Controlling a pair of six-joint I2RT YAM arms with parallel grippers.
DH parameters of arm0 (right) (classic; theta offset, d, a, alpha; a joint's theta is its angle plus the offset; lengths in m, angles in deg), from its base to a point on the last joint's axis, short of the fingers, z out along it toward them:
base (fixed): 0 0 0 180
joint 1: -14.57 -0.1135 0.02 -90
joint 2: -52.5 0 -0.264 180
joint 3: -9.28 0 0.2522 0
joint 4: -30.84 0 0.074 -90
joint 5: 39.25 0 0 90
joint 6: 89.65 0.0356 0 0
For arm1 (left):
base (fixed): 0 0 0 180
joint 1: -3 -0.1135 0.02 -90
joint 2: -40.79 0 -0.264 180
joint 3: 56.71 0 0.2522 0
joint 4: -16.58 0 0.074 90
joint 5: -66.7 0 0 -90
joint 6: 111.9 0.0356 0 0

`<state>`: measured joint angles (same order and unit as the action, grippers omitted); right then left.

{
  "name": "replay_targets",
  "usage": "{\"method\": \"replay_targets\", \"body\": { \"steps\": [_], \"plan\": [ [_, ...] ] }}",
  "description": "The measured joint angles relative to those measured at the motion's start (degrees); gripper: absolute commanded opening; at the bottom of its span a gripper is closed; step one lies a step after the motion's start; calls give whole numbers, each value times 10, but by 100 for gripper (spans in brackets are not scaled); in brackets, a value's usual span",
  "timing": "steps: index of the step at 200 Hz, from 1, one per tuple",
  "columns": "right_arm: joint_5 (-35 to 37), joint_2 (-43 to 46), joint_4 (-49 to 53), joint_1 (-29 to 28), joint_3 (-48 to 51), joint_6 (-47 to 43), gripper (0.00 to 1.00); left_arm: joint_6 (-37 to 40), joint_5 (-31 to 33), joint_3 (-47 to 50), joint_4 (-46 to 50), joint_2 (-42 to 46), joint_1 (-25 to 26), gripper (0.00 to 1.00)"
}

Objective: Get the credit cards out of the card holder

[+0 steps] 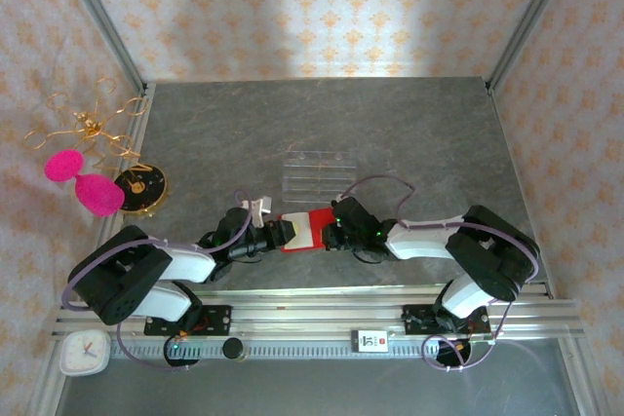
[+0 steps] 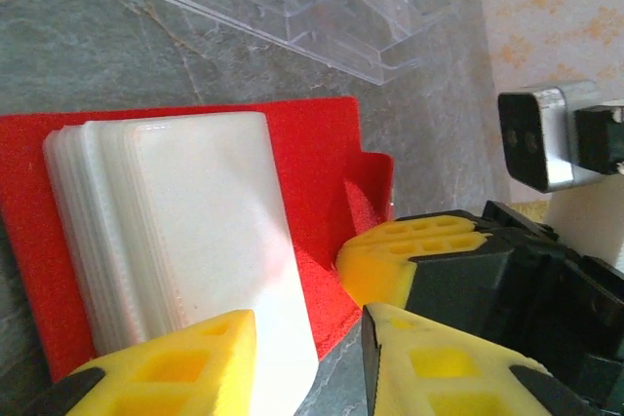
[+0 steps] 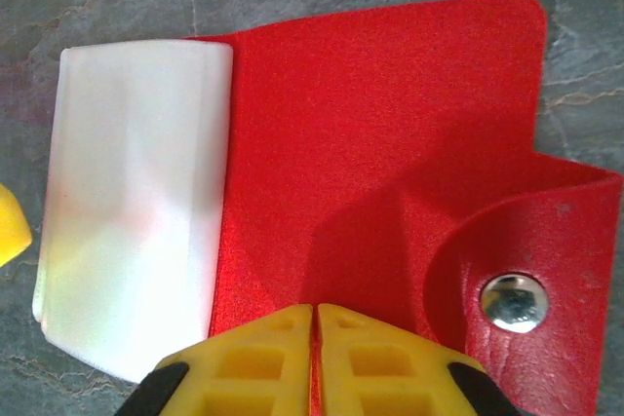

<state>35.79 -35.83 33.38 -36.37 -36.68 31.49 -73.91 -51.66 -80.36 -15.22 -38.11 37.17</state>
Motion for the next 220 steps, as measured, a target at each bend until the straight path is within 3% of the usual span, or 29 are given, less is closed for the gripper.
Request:
{"method": "replay_targets", "body": {
  "steps": [47,99,111,151,159,171,220],
  "plan": [
    [-13,3,-5,-8,-7,-14,44,9,60,-3,92,117,15,42],
    [19,-7,45,-35,-65,-42,53,15,122,-2,181,196,15,44],
    [34,-19,57,-44,-91,-44,62,15,131,-1,196,205,15,45],
    [86,-52,98,-72,-148,-44,65,15,154,6,231,245,15,48],
    [98,-60,109,-77,-160,-44,77,15,158,10,234,255,15,48],
    [117,-76,128,-84,-182,-47,83,16,163,15,239,267,15,48],
    [174,-135,187,-111,-239,-44,86,26,176,28,270,285,13,50]
  ]
}}
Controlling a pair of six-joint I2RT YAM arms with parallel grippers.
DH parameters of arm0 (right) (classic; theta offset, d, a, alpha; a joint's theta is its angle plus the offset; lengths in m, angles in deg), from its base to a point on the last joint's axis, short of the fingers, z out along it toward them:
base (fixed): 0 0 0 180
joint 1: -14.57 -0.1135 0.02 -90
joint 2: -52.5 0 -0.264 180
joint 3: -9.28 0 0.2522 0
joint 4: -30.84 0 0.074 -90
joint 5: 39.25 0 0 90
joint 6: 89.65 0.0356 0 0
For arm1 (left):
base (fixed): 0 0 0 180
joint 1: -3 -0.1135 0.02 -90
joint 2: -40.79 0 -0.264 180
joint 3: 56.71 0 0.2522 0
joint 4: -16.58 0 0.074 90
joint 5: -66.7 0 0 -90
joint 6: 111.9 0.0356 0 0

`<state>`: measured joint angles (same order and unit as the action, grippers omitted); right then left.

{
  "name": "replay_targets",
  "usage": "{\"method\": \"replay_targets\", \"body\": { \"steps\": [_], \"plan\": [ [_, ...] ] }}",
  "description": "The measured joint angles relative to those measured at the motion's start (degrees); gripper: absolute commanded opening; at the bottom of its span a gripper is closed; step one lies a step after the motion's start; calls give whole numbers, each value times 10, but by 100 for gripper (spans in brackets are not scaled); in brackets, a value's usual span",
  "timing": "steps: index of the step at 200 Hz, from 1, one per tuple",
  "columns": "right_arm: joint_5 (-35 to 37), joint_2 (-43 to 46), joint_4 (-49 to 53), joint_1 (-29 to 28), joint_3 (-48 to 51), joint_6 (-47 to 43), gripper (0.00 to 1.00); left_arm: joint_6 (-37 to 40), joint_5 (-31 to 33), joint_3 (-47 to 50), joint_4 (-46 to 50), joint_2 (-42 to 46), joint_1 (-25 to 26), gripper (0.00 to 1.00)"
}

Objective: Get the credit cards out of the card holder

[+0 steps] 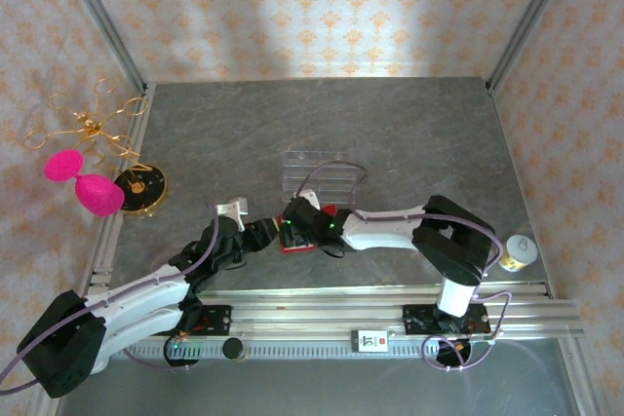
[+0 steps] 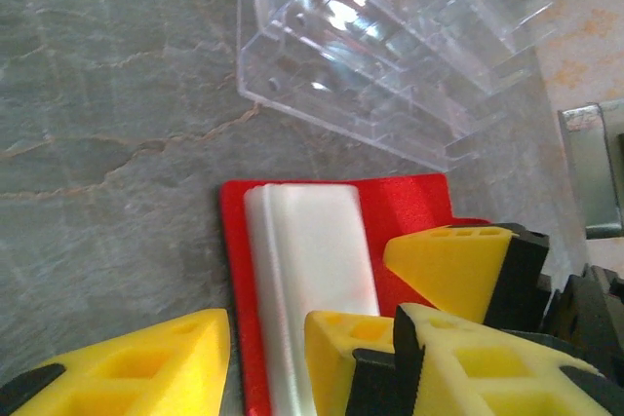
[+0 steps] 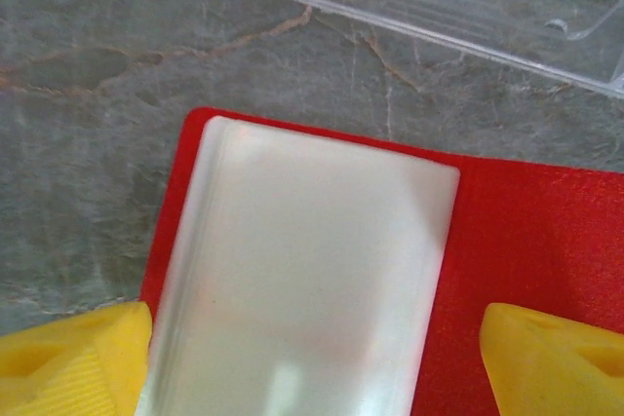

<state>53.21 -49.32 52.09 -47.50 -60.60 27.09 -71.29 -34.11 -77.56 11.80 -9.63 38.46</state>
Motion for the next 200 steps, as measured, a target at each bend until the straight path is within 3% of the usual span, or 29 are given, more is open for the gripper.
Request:
{"method": "replay_targets", "body": {
  "steps": [49,96,129,154,200],
  "plan": [
    [19,-20,23,-7,-20,0,78,4,-1,2,6,14,-4,50],
    [26,-25,17,-12,-20,4,57,12,-7,2,8,16,-4,49],
    [34,-24,8,-11,-14,14,38,14,-16,2,6,14,-4,48],
    [37,-22,-2,-8,-7,21,24,14,-30,2,-8,-3,-4,41],
    [40,-16,-26,-5,8,30,2,17,-57,2,-42,-47,-4,18]
  ]
}}
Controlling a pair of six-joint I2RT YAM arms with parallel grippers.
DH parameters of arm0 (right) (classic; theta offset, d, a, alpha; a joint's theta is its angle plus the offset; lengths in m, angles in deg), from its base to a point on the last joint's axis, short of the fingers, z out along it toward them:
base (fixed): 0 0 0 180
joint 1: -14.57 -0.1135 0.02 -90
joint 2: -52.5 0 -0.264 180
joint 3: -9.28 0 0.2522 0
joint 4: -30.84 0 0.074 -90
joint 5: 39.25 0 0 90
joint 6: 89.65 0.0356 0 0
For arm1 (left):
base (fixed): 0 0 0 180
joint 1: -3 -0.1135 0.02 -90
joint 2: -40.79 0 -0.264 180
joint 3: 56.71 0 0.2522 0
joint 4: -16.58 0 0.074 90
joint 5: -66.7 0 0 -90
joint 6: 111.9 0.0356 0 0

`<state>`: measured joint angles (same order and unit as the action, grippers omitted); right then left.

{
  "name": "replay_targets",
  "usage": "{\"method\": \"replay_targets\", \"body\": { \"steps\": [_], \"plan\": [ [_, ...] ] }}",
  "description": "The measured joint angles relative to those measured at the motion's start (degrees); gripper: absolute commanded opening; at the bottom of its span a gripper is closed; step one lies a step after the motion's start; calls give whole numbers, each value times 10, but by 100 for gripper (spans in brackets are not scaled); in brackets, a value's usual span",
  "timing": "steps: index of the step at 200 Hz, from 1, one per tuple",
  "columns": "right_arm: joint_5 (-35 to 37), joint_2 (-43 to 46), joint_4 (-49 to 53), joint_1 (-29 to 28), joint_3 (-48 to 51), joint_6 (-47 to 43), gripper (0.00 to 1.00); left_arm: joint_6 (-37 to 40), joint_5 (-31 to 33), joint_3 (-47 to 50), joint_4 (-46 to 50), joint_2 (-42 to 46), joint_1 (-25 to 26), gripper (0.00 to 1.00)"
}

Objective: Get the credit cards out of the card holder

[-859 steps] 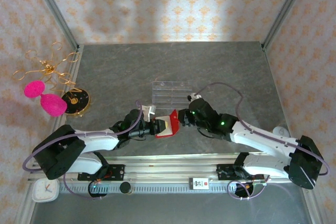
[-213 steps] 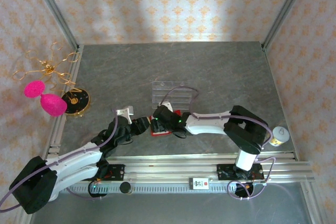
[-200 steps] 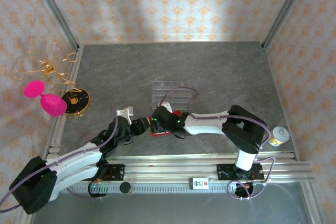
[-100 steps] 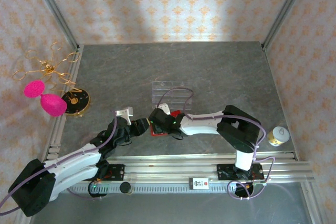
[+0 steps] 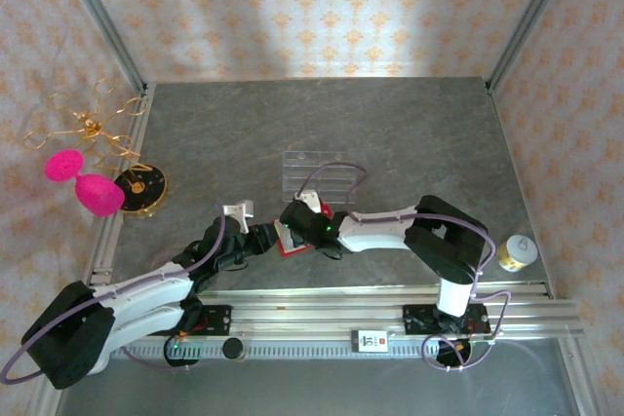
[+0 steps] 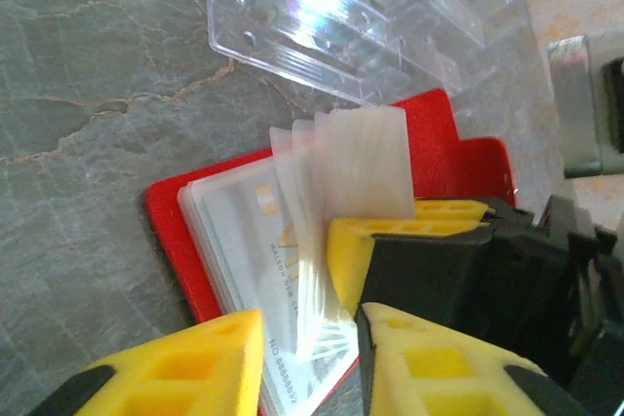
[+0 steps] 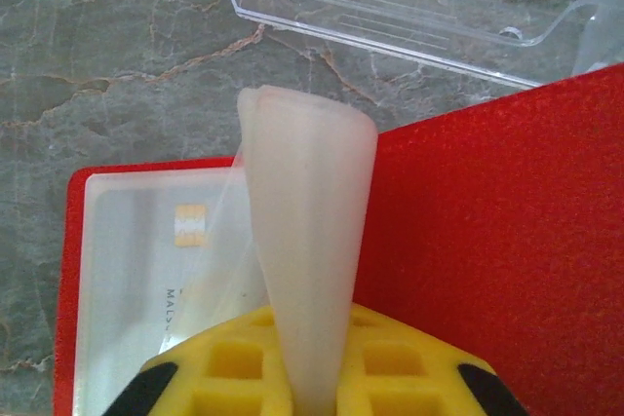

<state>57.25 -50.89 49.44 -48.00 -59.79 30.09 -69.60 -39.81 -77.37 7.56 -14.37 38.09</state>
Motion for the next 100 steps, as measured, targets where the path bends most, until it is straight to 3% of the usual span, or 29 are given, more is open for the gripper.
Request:
{"method": "replay_targets", "body": {
  "steps": [47,100],
  "plan": [
    [-8,12,-43,5,30,9,0,-1,-26,-3,-50,-77,0,0],
    [-18,17,-59,9,41,13,0,-2,-41,-29,-101,-151,2,0]
  ]
}}
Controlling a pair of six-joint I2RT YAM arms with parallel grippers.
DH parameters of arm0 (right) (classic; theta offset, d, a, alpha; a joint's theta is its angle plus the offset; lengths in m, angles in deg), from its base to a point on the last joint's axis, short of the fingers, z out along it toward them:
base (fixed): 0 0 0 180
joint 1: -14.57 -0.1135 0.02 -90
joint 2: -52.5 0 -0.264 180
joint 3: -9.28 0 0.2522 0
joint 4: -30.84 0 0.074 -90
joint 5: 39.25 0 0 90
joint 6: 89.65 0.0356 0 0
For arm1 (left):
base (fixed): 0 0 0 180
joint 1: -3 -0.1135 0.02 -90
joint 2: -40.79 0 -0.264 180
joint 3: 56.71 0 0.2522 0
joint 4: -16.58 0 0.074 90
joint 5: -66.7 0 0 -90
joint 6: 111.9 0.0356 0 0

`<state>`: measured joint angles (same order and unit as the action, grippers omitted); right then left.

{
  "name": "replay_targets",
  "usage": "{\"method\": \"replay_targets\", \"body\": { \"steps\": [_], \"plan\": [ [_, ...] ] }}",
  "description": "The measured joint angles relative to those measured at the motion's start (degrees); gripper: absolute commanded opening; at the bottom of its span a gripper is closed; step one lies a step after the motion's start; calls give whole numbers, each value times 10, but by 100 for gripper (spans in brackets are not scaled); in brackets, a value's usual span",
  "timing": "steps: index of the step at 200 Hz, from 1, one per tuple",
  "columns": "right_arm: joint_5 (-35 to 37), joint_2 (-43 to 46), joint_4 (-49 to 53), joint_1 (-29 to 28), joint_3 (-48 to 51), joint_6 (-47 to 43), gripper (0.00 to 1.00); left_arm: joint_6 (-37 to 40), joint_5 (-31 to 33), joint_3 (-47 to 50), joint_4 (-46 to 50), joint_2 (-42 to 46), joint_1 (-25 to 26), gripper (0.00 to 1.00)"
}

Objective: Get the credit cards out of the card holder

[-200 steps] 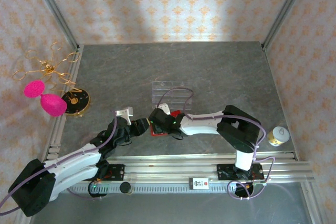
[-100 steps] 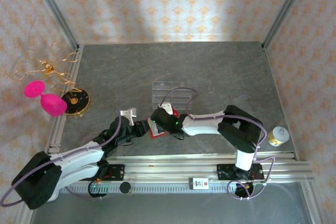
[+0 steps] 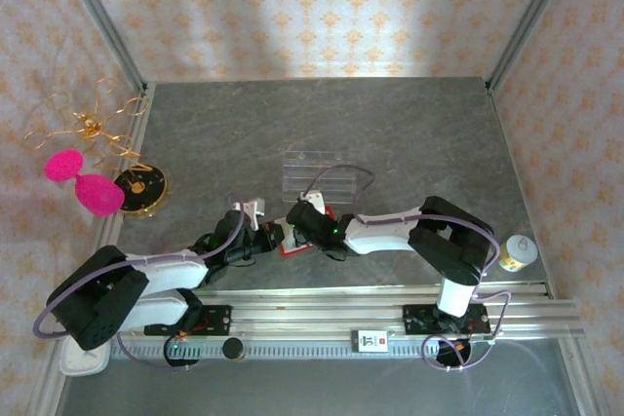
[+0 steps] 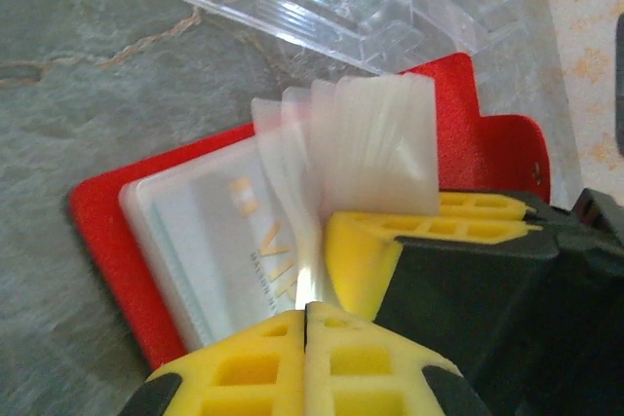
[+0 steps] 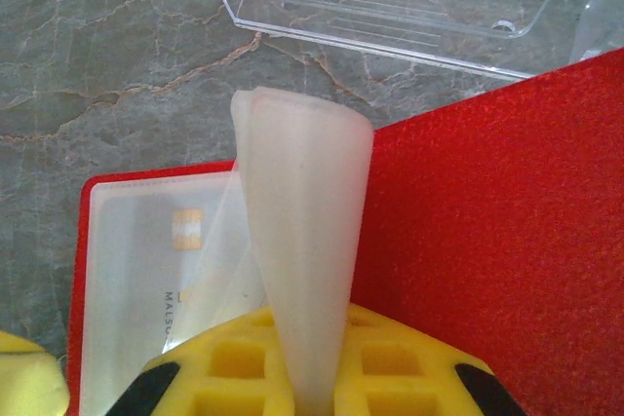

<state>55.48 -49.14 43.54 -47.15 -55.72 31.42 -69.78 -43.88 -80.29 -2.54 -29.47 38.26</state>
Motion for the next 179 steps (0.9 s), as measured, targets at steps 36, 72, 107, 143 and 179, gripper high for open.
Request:
{"method": "replay_targets", "body": {
  "steps": [36,72,107,143,179],
  "plan": [
    [-8,5,-10,0,9,1,0,7,22,-30,11,-43,0,0],
    [-21,18,-16,0,24,6,20,17,36,-56,24,-89,0,0],
    [-34,53,-19,-4,56,12,43,24,28,-76,21,-112,3,0],
    [-23,142,-18,-5,104,27,47,31,10,-102,46,-121,26,0],
    [7,229,-16,-2,139,50,48,32,-16,-141,66,-147,52,0]
  ]
}}
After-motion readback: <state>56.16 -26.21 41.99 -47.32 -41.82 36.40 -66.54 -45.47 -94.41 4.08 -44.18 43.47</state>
